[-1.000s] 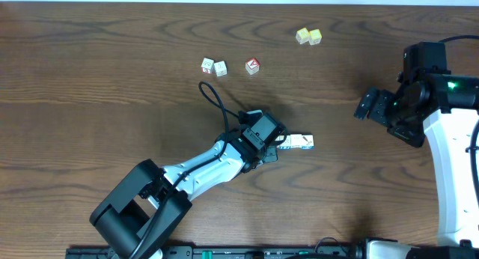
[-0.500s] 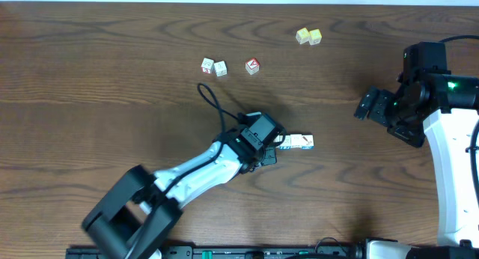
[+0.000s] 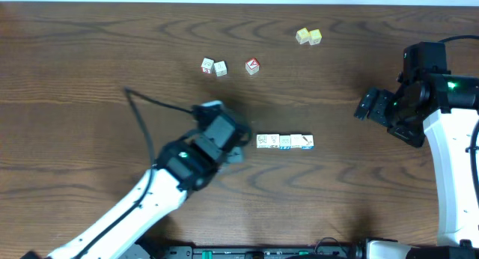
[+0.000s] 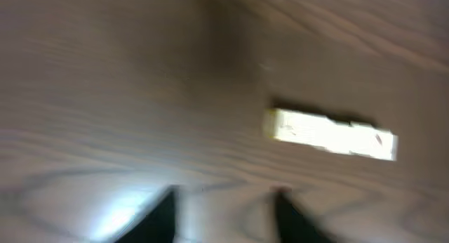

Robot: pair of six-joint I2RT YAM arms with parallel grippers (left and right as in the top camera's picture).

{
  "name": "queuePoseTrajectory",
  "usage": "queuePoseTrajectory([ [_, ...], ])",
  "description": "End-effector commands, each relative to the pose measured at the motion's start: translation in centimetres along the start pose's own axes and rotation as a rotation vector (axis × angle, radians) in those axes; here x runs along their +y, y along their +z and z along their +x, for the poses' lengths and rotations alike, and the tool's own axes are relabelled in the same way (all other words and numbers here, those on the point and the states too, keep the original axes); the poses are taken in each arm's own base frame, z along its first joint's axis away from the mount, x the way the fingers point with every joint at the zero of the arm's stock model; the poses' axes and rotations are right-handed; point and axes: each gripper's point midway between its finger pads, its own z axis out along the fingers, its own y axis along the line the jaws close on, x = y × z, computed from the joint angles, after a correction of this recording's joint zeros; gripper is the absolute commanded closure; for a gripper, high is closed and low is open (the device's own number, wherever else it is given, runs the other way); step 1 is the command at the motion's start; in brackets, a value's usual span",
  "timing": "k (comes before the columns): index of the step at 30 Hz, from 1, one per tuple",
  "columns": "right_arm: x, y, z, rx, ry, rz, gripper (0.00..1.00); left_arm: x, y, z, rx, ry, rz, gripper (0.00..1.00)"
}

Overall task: Lift 5 blocks
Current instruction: 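Retract the left arm back and to the left of the row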

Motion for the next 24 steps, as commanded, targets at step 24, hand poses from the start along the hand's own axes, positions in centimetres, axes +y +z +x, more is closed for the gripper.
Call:
queuePoseTrajectory([
  [24,0.5,-0.5,-1.1,-0.049,0.005,-0.026,0.01,4.6,0.5,-0.6,0.047,-0.051,-0.132,0.21],
])
